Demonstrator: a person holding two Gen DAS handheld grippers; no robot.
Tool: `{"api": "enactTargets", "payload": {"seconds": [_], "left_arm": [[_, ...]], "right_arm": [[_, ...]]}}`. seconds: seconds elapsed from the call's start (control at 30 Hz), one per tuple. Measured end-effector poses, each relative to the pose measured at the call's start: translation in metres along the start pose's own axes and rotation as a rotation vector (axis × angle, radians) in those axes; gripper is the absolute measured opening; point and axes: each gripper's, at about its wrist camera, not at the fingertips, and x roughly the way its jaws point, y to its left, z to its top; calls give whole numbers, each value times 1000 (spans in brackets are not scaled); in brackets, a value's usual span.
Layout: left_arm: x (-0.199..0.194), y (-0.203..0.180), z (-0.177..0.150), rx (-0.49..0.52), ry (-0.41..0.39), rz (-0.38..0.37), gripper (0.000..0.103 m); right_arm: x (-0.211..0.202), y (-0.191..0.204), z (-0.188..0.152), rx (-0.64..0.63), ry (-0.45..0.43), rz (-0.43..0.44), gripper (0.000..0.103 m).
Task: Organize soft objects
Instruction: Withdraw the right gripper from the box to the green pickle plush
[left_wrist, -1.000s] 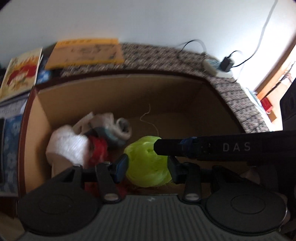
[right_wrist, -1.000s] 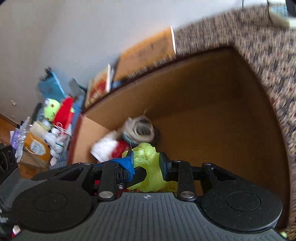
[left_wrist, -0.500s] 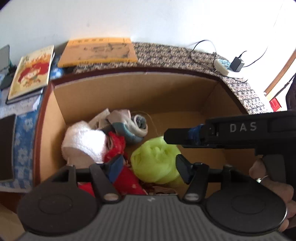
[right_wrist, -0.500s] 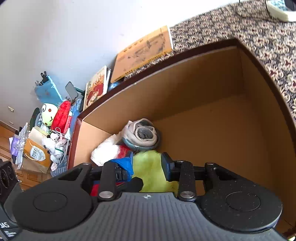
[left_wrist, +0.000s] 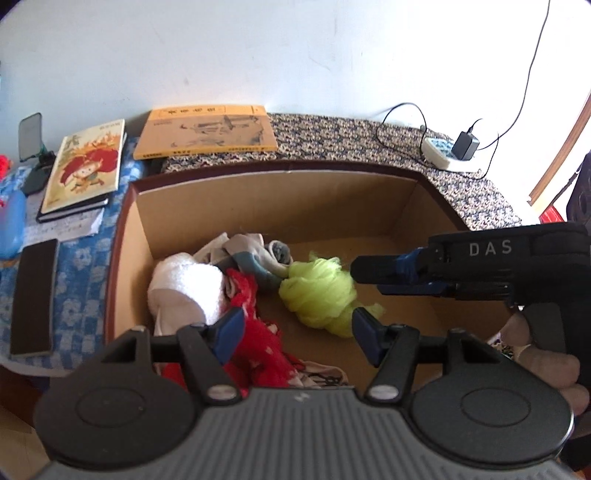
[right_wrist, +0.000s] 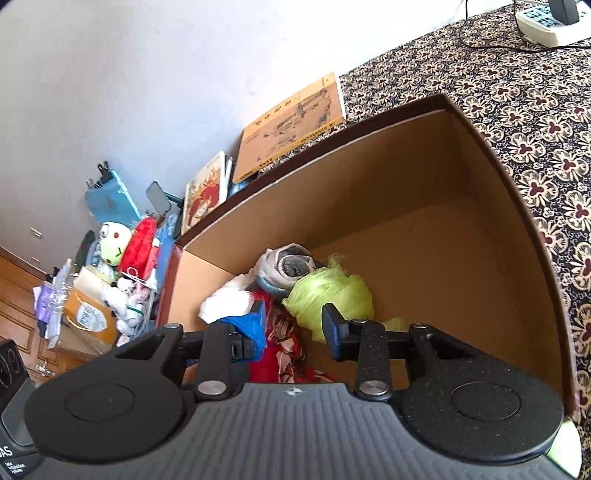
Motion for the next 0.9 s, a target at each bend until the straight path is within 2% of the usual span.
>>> {"api": "enactTargets", "payload": {"seconds": [0.13, 0.43, 0.67, 0.9], "left_arm": [[-22, -16, -10, -2, -40, 38, 63], [-55, -70, -37, -16, -70, 64, 63], [-59, -117, -65, -16, -48, 88, 63], [-53, -147, -89, -47, -12, 98, 63]], "right_arm": [[-18, -1, -5, -3, -23, 30, 17], [-75, -4, -20, -86, -66, 73, 18], [-118, -25, -39, -148, -88, 78, 18], [-140, -50, -57, -167, -66, 62, 17]]}}
